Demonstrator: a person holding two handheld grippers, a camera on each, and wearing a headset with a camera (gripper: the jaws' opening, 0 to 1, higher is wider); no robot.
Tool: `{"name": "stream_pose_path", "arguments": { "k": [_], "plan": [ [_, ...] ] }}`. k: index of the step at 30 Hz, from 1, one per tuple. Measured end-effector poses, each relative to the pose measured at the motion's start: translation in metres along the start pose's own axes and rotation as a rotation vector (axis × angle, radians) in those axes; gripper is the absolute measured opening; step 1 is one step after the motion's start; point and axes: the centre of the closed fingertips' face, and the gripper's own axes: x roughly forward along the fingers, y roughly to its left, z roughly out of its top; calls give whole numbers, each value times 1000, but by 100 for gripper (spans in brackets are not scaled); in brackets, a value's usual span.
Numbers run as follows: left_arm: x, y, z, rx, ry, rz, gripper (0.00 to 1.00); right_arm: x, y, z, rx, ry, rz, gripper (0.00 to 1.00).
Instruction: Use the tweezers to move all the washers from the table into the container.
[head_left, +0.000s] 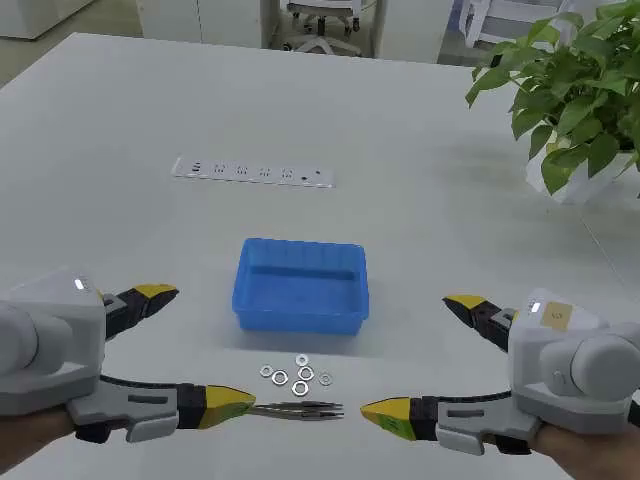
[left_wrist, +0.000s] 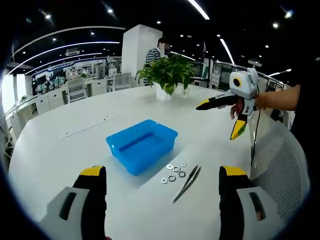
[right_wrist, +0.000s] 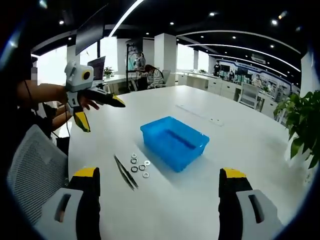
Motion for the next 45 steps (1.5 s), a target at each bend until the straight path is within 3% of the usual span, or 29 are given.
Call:
{"name": "stream_pose_path", "arguments": {
  "k": [45],
  "plan": [
    [-3,-1,2,25,4,-11,99,-3,-2,4,-20,-11,0,100]
  ]
}}
